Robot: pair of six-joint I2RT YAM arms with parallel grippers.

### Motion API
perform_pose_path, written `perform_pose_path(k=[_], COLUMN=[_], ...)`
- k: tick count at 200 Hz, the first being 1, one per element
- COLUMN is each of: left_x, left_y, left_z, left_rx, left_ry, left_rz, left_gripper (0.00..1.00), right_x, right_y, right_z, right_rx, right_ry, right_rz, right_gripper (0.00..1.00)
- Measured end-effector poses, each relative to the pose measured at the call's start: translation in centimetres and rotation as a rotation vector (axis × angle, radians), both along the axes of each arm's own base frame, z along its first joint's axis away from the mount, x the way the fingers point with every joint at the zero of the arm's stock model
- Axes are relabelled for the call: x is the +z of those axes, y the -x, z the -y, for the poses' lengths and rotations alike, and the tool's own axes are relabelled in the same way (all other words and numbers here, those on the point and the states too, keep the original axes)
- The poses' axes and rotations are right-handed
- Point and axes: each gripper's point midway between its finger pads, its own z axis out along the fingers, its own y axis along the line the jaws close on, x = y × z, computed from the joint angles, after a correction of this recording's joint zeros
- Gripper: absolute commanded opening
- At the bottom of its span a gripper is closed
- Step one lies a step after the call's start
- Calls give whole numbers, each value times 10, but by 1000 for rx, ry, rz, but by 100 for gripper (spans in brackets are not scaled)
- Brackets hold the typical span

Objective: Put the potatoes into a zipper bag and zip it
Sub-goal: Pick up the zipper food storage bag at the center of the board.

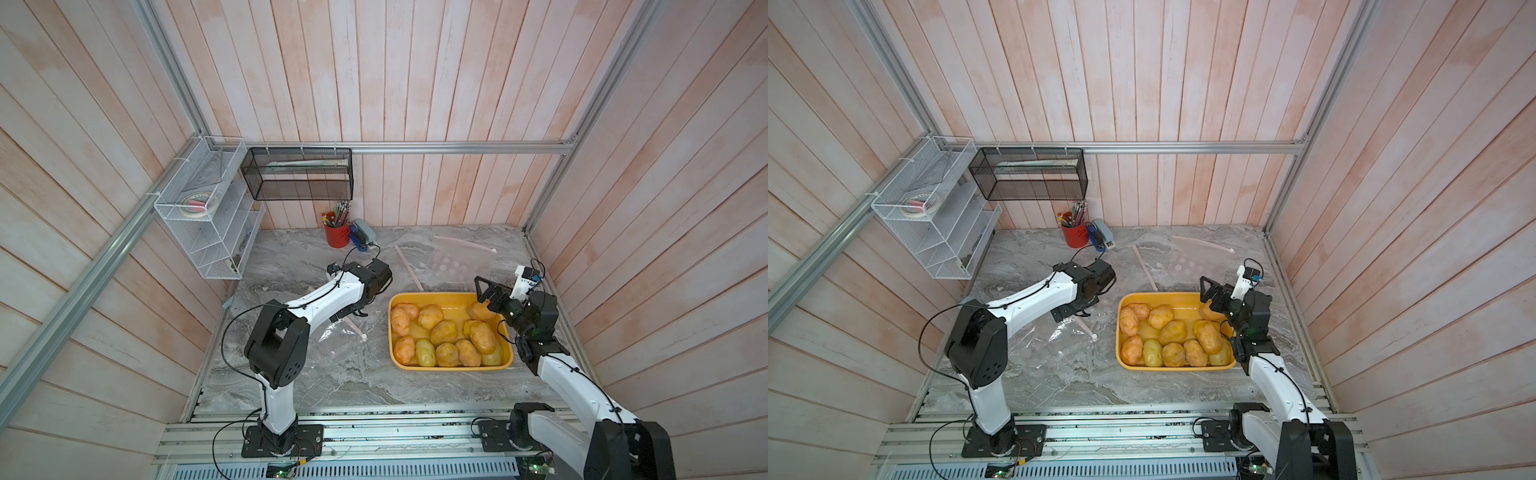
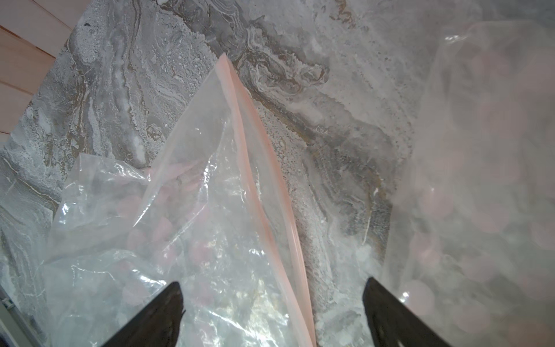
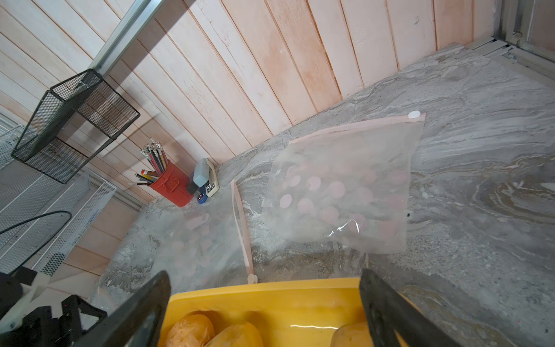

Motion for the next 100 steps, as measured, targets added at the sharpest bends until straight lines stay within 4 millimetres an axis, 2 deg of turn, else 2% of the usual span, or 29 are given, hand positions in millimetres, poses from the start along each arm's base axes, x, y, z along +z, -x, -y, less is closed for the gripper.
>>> perform_pose_path(k=[25, 51, 85, 100], left_x=[-6, -9, -26, -30], left_y=[-2, -8, -7, -8], left_z=[-4, -14, -34, -37], left_rx=[17, 45, 77, 79], left_ry=[-18, -12, -27, -30], left_rz=[-5, 5, -18, -22], left_gripper=[84, 83, 81, 74], right_x=[-4, -10, -14, -15], right_y=[-1, -3, -5, -6], right_z=[0, 0, -1, -1], right_rx=[0, 1, 7, 8], right_ry=[1, 1, 0, 0], right_rz=[-12, -29, -45, -50], right_gripper=[98, 98, 98, 98])
